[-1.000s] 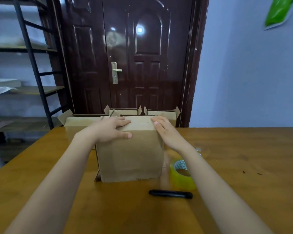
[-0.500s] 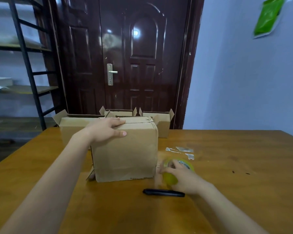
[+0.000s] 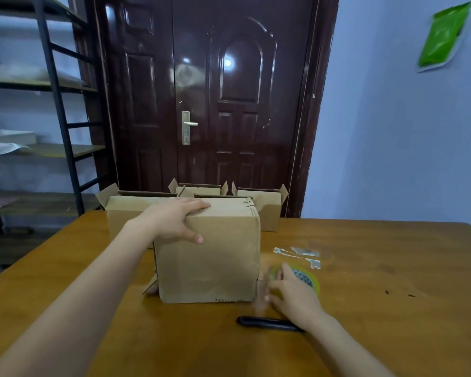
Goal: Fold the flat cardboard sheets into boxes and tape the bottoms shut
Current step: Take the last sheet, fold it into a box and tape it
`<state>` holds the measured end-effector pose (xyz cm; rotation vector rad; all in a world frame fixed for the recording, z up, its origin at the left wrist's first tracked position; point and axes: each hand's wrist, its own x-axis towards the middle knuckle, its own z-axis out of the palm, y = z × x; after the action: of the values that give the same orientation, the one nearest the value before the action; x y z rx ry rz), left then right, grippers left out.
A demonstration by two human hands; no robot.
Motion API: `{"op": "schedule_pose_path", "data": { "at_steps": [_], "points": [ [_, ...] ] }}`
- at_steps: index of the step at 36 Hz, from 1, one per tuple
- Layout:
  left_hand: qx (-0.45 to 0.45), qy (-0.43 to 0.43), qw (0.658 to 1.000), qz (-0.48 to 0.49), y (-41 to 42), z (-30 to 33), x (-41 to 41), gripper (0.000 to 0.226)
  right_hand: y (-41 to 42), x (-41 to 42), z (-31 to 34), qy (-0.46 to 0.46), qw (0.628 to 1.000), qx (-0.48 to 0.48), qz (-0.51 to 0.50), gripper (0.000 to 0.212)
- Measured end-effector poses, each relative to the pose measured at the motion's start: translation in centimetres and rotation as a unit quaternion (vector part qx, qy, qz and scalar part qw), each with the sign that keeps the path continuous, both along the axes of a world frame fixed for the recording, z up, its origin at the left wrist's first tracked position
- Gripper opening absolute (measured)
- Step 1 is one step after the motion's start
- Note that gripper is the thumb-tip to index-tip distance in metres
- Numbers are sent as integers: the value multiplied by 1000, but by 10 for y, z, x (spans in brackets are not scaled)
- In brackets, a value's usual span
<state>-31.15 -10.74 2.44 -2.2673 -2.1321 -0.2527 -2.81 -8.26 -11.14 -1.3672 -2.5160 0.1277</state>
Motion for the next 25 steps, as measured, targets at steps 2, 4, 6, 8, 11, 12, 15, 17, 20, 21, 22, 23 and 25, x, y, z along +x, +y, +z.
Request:
{"op": "schedule_pose_path", "data": {
  "at_steps": [2,4,6,8,11,12,15,17,20,21,22,23,25],
  "points": [
    [0,-8,1000,-2,1,0,-1,86,1,0,-1,4,1000,2,-3,18],
    [5,-9,1000,-3,0,0,-2,86,2,1,-1,10,1000,6,-7,19],
    [10,0,1000,2,-1,-1,-3,85,4,3,0,22,1000,9,-10,21],
    [16,13,1000,9,-3,-2,-3,85,7,6,2,38,999,13,-13,20],
    [27,36,999,16,-6,-4,-3,86,11,12,6,89,996,12,-23,19],
    [30,40,999,17,-7,-4,-3,86,12,14,7,99,995,10,-26,21],
    [35,43,998,15,-8,-5,1,86,15,15,8,104,994,1,-29,22],
    [36,39,998,16,-8,-5,2,87,15,15,10,117,993,-6,-31,23],
    [42,32,998,16,-6,-7,3,87,17,15,18,139,989,-12,-41,25],
    [44,36,998,15,-6,-7,4,88,19,16,23,153,987,-12,-49,25],
    [46,40,998,15,-6,-8,5,88,21,17,29,175,983,-12,-56,25],
    [46,44,998,16,-6,-8,6,87,23,19,37,203,977,-10,-61,25],
    [46,51,997,17,-7,-9,8,87,26,22,59,263,962,-14,-64,25]
  ]
}}
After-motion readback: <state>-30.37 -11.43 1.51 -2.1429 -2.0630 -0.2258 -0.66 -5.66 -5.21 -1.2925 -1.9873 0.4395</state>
